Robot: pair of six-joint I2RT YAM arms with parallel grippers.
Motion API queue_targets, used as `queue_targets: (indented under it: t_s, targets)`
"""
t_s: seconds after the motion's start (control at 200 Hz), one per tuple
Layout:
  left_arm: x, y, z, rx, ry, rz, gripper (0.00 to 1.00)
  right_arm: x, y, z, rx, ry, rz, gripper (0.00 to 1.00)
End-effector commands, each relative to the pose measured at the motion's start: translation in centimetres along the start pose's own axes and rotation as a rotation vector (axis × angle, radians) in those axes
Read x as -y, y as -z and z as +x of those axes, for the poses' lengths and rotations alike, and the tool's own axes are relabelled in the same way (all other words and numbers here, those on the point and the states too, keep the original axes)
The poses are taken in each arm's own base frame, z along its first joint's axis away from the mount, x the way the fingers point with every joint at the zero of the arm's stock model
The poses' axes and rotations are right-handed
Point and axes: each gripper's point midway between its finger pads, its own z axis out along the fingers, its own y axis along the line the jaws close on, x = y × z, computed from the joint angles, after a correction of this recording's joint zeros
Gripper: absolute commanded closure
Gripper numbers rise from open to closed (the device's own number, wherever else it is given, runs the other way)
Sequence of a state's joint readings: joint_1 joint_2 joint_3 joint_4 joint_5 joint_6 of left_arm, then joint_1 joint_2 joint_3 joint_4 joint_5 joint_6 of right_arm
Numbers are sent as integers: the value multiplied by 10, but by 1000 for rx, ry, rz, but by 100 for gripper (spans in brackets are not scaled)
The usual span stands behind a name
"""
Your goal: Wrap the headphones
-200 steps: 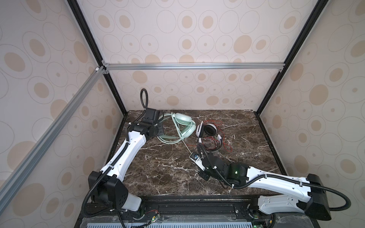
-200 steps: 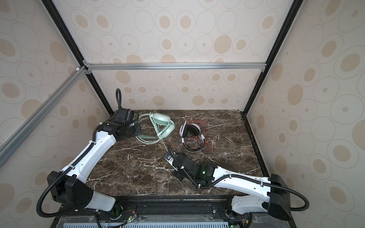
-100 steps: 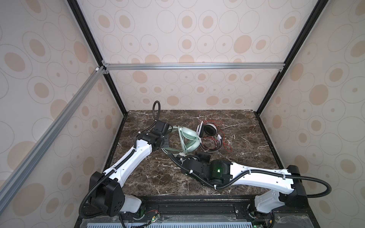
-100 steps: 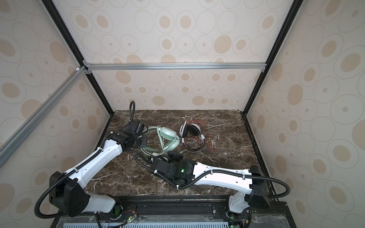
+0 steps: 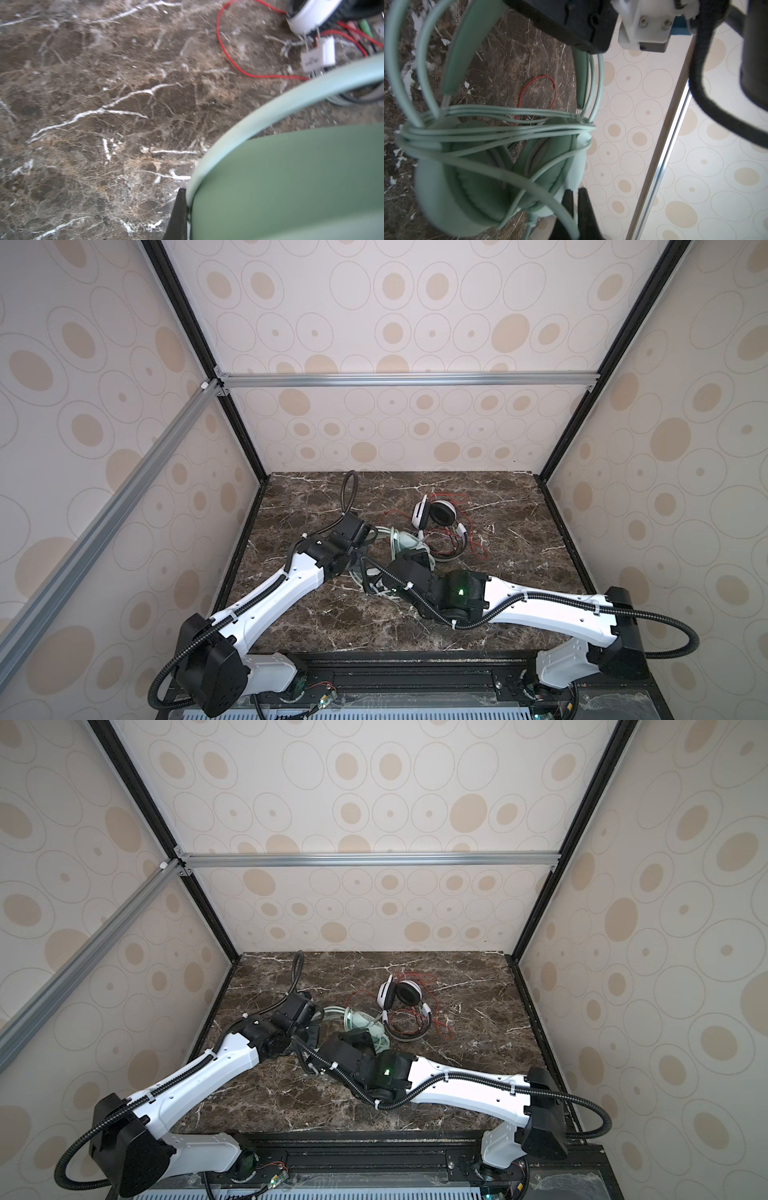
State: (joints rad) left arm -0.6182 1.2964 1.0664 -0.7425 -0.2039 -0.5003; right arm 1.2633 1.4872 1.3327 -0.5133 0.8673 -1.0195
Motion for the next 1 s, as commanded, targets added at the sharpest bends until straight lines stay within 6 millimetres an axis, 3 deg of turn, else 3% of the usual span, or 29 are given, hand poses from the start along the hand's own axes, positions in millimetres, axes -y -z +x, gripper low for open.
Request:
queue_targets:
  t_s: [0.0,0.29,0.48,0.795,0.995]
  targets:
    - [16,13,1,32,-25,64,100,10,-1,-1,47,92,0,100]
    - [36,22,22,10,-113,126,100,-4,-9,11,136,113,-98,100]
    - [46,28,34,-2,-157,166,100,-23,-2,2,282,104,-182,96]
    - [69,36,56,-33,-262,225,100,-26,-29,31,179,56,-223,92]
    - [75,38,61,-38,-294,229,100,-33,-37,41,146,52,-246,88]
